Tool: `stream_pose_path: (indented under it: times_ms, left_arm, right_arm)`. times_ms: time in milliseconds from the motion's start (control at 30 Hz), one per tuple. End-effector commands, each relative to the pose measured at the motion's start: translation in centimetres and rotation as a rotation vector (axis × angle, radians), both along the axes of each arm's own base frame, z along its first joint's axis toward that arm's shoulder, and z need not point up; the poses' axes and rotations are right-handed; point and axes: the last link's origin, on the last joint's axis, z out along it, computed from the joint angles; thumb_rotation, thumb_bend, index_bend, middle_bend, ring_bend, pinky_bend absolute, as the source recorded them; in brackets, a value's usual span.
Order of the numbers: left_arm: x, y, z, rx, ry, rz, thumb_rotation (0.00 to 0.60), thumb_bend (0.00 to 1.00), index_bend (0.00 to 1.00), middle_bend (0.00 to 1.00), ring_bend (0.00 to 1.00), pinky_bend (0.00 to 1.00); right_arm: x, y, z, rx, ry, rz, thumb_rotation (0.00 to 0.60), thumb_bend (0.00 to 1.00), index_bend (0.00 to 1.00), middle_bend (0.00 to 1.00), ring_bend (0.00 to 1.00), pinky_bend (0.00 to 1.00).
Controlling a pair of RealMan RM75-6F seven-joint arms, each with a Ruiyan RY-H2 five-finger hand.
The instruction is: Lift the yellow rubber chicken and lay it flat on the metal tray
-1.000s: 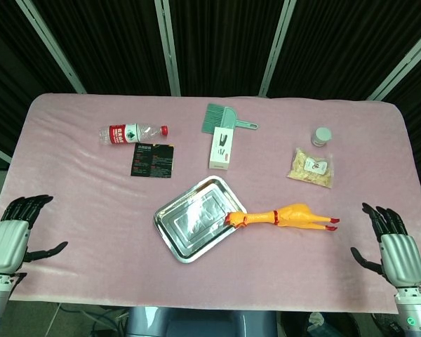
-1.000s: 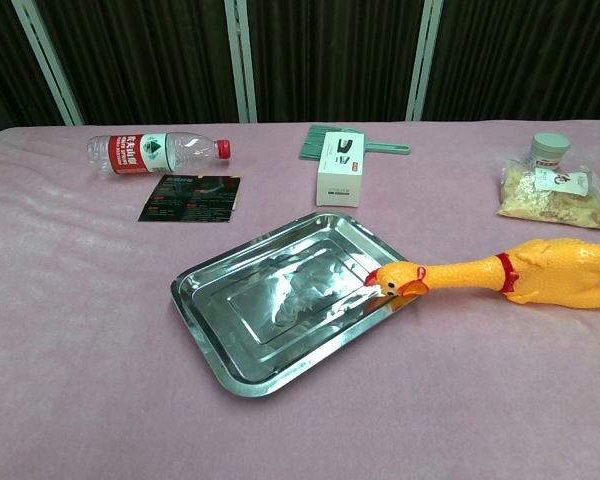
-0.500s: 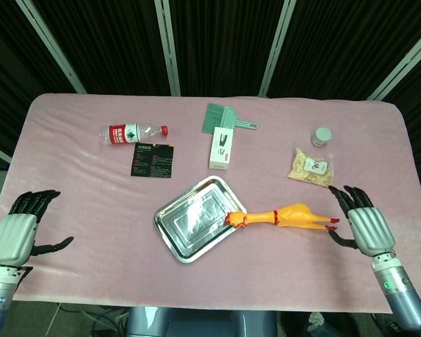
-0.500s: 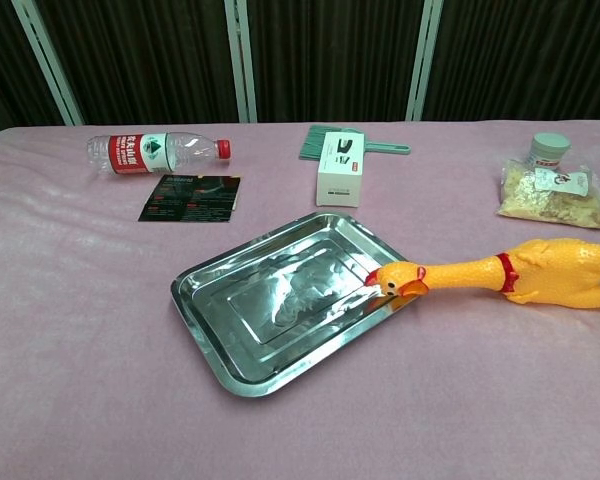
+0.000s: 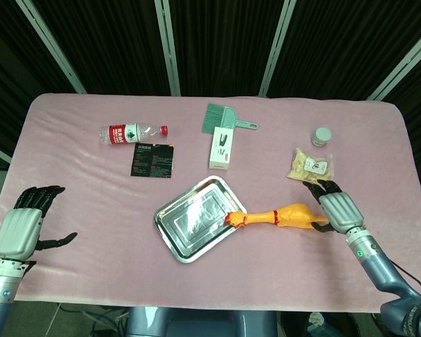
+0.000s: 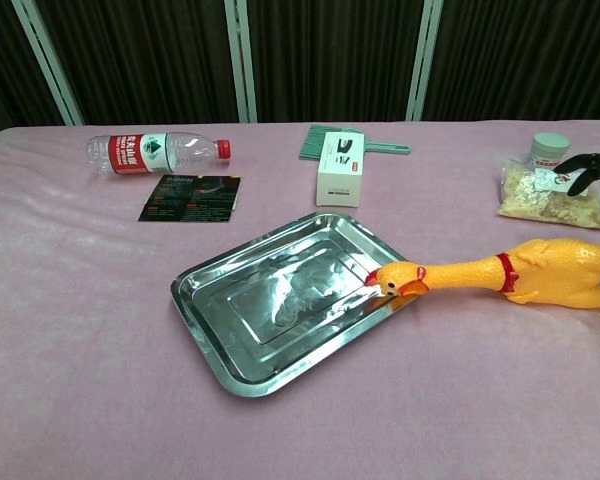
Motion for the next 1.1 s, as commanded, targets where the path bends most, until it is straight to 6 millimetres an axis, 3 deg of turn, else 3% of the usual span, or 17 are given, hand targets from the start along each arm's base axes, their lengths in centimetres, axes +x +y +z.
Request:
stream_pose_path:
  times_ms: [33, 367, 600, 1100]
  left_arm:
    - [0.0, 0.1, -0.1, -0.004, 0.001, 0.001, 0.600, 0.08, 0.16, 0.14, 0.11, 0.10]
    - [0.2, 0.4, -0.5, -0.021, -0.006, -0.002, 0.600, 0.08, 0.16, 0.14, 0.11, 0.10]
    - [-0.3, 0.3, -0.7, -0.027, -0.005, 0.017, 0.600, 0.08, 0.16, 0.14, 0.11, 0.10]
    - [-0.6, 0.4, -0.8, -0.031, -0.010, 0.025, 0.600, 0.08, 0.15, 0.14, 0.11, 0.10]
  right_arm:
    - [-0.3, 0.0, -0.4, 0.017, 0.004, -0.010, 0.600, 0.21, 0.00, 0.18, 0.07, 0.08]
    - [-0.9, -0.5, -2.0, 0.071, 0.016, -0.044, 0.600, 0.21, 0.16, 0.20, 0.09, 0.08]
    - [-0.9, -1.2, -3.0, 0.094, 0.009, -0.059, 0.600, 0.21, 0.20, 0.23, 0.13, 0.08]
    - [-1.7, -1.6, -3.2, 0.090, 0.014, -0.088, 0.600, 0.21, 0.29, 0.28, 0.19, 0.13]
